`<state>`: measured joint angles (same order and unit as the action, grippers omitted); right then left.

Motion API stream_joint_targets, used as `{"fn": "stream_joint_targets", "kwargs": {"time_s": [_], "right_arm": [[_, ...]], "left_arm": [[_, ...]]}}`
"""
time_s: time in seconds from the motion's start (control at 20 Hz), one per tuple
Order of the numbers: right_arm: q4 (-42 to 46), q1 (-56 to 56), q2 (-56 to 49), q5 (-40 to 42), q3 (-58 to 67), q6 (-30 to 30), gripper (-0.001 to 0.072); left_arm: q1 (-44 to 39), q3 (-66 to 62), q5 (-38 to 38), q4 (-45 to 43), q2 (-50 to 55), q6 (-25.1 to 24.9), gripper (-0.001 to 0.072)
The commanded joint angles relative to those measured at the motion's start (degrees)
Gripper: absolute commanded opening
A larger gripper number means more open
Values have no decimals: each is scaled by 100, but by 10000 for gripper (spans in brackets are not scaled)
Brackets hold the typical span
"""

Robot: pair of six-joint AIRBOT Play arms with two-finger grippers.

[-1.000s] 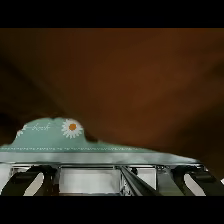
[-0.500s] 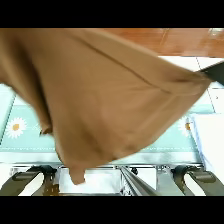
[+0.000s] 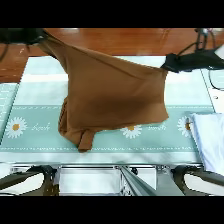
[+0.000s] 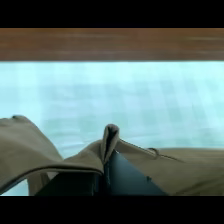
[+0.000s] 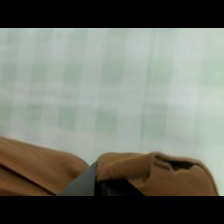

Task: Fold the shirts.

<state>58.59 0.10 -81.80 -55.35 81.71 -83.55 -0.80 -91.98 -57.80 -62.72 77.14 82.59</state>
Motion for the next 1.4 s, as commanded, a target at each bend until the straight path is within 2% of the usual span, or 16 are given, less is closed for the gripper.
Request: {"fn": "stream_joint_targets", "kwargs": {"time_s": [0.0,0.1,0.15,0.2,0.25,0.3,0.45,0.55,0.6,0.7,0.8,0.85,0.95,1.1,1.25,1.35], "right_arm": [[-745,-7,-1563,372,1237,-33,28],[-1261,-105,-2092,50,1784,-50,29],[-1591,-203,-2262,-85,1950,-61,85],[-1873,-332,-2326,-184,2011,-61,390],[-2090,-522,-2317,-358,2013,-22,628],[-2175,-776,-2262,-715,2013,35,625],[-1574,-1609,-2041,-2444,2002,299,624],[-201,-2031,-1803,-3585,1746,243,624],[308,-2203,-1530,-3665,1276,271,624],[302,-2540,-787,-2796,-138,417,623],[-472,-2758,46,-1725,-1762,748,622],[-855,-2791,400,-1462,-2424,992,622],[-1296,-2771,918,-1464,-3322,1519,621],[-1700,-2771,1475,-1512,-3971,1685,621],[-1762,-2774,1781,-1541,-4079,1676,621],[-1825,-2771,1845,-1561,-4079,1626,621]], "left_arm": [[-304,15,20,144,605,24,21],[-470,15,-59,149,885,24,22],[-522,15,-173,142,1003,22,23],[-529,15,-328,129,1095,22,105],[-514,15,-553,31,1154,22,493],[-459,15,-872,-212,1172,52,694],[-17,70,-2590,-800,1158,-160,699],[413,557,-2855,-782,929,-118,698],[651,1069,-2669,-780,693,11,698],[1141,2374,-2282,-782,162,109,698],[1722,3705,-2103,-776,-302,111,698],[2072,4358,-2031,-632,-546,105,699],[2739,5375,-1716,105,-968,-129,698],[3423,6264,-1366,1180,-1222,-654,698],[3504,6741,-1108,1731,-1209,-1062,698],[3506,7108,-800,2555,-1209,-1696,698]]}}
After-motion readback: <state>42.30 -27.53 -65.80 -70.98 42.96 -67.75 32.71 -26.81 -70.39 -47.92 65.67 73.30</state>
